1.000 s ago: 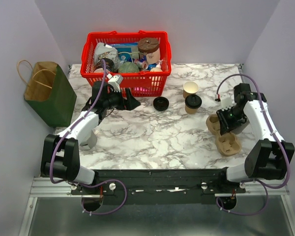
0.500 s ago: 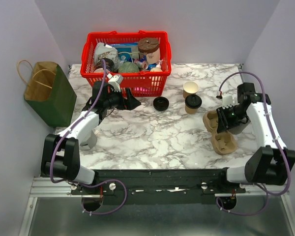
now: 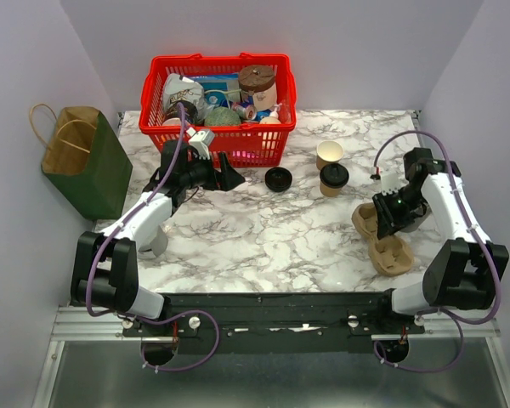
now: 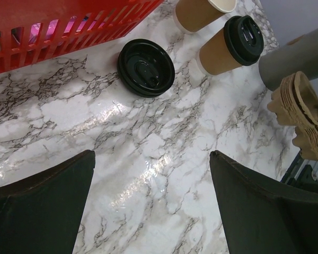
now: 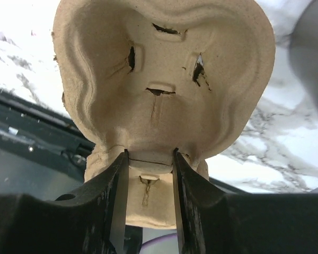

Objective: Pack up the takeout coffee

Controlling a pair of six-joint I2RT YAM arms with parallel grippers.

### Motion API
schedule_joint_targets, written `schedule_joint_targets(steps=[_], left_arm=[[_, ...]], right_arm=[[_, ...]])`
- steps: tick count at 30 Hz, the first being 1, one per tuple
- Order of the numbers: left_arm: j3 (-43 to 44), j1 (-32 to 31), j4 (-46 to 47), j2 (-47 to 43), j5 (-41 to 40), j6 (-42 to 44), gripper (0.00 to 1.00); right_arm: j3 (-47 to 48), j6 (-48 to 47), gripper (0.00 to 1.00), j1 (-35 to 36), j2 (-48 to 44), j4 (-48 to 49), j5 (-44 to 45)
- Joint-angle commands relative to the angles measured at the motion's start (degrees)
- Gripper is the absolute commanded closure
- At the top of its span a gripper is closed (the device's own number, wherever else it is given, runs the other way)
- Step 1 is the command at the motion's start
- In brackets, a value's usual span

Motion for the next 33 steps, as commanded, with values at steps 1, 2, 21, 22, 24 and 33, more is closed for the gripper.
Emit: schedule_joint_targets(steps=[1,2,21,22,24,33], left_arm=[[0.5,-0.4,1.0,0.4,1.2,0.1,0.03],[0.5,-0.4,1.0,0.6,1.2,0.1,0.03],[0.9,-0.7,0.8,1.3,1.3,0.0,0.03],[1.2,-0.8,0.6,1.5,1.4,0.2,0.03],[1.3,-0.8,0.7,1.7,1.4,0.3,0.03],[1.3,-1.2,1.0,2.0,1.5,0.0,0.03]], right_arm=[[0.2,-3.6,0.99,0.2,-0.8,-4.2,-5.2],[0.1,-5.0,1.00,0.6,-1.6,-3.5,-3.1],[-0.1,-1.4,0.99,1.5,-2.0,-1.8,-1.1],[-2.1,1.0,0.99,2.2,-3.1,1.0,5.8],[-3.3,-0.6,1.00,3.7,-4.6,2.7,11.5],[3.9,-2.0,1.00,-0.9,0.8,-6.2,-4.5]])
